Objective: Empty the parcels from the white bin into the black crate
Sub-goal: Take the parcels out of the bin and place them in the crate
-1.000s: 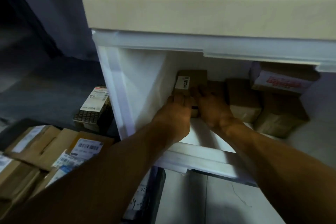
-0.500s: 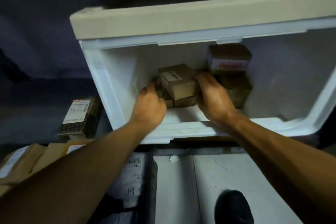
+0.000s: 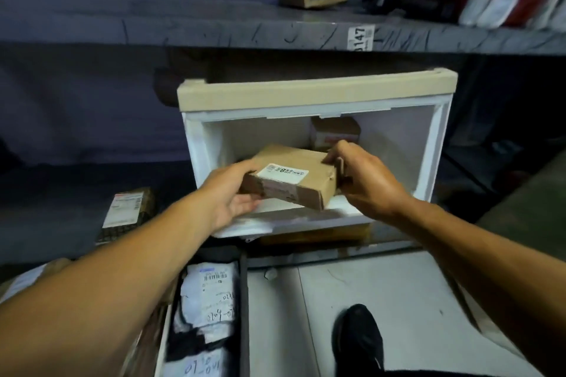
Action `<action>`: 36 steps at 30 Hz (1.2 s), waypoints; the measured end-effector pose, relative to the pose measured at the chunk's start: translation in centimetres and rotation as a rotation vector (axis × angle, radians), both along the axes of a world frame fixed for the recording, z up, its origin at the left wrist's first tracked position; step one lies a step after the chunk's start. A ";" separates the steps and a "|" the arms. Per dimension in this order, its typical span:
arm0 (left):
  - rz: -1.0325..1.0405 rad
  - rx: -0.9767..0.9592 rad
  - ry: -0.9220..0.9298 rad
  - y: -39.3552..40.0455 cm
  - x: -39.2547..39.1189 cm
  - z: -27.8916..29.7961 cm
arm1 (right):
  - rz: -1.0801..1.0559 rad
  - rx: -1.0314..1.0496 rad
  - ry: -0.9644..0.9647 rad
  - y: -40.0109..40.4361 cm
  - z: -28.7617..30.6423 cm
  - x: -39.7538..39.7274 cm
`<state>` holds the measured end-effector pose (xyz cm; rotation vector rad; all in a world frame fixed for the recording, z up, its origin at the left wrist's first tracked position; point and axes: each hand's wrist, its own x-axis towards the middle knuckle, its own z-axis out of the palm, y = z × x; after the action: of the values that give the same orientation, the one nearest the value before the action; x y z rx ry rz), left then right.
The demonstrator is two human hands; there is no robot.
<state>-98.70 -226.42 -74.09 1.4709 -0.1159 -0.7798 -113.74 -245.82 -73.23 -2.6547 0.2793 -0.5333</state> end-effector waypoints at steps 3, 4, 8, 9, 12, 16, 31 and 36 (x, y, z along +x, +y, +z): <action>-0.146 0.003 0.065 3.0 -0.8 0.9 | 0.024 -0.112 0.061 0.2 1.0 -0.7; -0.190 0.016 0.062 3.9 -1.1 1.1 | 0.033 -0.136 0.067 0.5 1.2 -0.8; -0.288 0.087 0.027 6.7 -1.8 1.9 | 0.055 -0.232 0.061 2.3 1.9 -0.4; -0.296 0.092 0.022 7.4 -1.8 2.1 | 0.074 -0.252 0.068 2.9 2.2 -0.2; -0.300 0.083 0.025 9.3 -1.5 3.0 | 0.121 -0.273 0.087 4.3 2.8 0.5; -0.256 0.068 -0.019 10.6 -1.7 3.4 | 0.046 -0.068 0.125 5.7 2.3 1.3; -0.055 0.208 -0.611 9.2 -3.0 2.8 | -0.112 0.434 0.145 8.7 2.0 2.9; -0.031 0.266 -1.008 7.5 -3.9 3.1 | -0.162 0.676 0.003 9.9 2.8 3.4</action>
<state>-102.60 -218.93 -70.99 2.0040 -0.8180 -0.0059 -110.37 -235.89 -70.44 -1.9870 0.5669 -0.3924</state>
